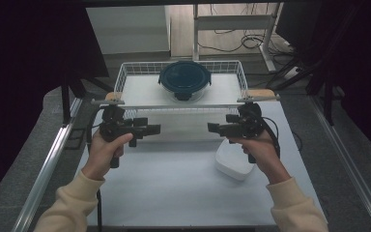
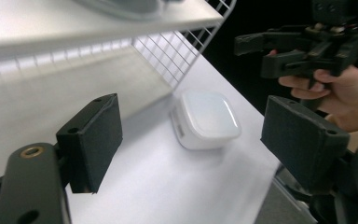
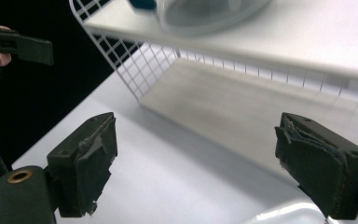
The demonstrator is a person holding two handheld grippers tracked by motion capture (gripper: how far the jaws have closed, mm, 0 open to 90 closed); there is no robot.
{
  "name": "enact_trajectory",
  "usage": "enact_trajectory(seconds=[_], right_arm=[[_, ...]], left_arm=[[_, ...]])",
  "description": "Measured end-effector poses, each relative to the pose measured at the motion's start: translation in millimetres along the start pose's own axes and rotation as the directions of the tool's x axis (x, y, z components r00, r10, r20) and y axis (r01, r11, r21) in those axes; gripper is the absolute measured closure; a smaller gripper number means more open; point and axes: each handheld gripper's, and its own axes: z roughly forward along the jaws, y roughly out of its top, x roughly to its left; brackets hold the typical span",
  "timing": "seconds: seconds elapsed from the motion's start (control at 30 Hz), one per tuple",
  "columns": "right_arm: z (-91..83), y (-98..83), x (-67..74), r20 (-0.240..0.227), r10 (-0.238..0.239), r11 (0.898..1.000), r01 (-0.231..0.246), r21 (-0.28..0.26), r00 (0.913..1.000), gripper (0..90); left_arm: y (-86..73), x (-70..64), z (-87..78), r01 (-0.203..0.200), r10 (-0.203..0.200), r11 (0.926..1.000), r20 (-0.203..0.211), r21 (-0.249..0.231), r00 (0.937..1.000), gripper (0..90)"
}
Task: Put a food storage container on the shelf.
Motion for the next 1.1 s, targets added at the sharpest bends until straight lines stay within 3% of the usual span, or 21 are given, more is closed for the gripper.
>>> enact_trajectory(seconds=[0.17, 0.27, 0.53, 0.6, 0.7, 0.87, 1.1], right_arm=[[-3.9, -25.3, 0.9, 0.031, -0.031, 0.999, 0.030, 0.017, 0.9990, 13.2], [-7.0, -37.7, 4.2, 0.042, -0.040, 0.999, 0.039, 0.023, 0.9983, 13.4], [-10.6, -67.4, 10.0, 0.044, -0.068, 0.996, 0.065, 0.063, 0.9967, 14.1], [-8.3, -76.6, 10.2, 0.036, -0.069, 0.995, 0.066, 0.078, 0.9970, 14.1], [-5.6, -87.7, 8.2, 0.030, -0.064, 0.994, 0.061, 0.088, 0.9975, 14.4], [-3.1, -98.4, 0.0, 0.047, -0.045, 0.993, 0.040, 0.111, 0.9979, 14.6], [-0.8, -104.4, -7.5, 0.071, -0.036, 0.991, 0.027, 0.128, 0.9968, 15.1]], left_arm=[[-23.8, 2.8, 2.9, 0.027, -0.028, 0.9995, 0.070, 0.012, 0.9971, 21.5], [-35.8, 7.0, 3.6, 0.059, -0.061, 0.9981, 0.127, 0.020, 0.9901, 21.4], [-63.6, 9.3, 3.7, -0.014, 0.011, 0.9976, 0.055, 0.068, 0.9984, 24.0], [-71.0, 7.9, 2.8, -0.051, 0.049, 0.9962, 0.028, 0.070, 0.9984, 24.7], [-82.5, 5.8, 2.0, -0.111, 0.115, 0.9913, -0.049, 0.071, 0.9922, 26.0], [-101.5, 8.8, 7.4, -0.165, 0.179, 0.9776, -0.100, 0.130, 0.9788, 26.0], [-114.7, 14.0, 17.6, -0.171, 0.196, 0.9668, -0.120, 0.189, 0.9733, 26.1]])
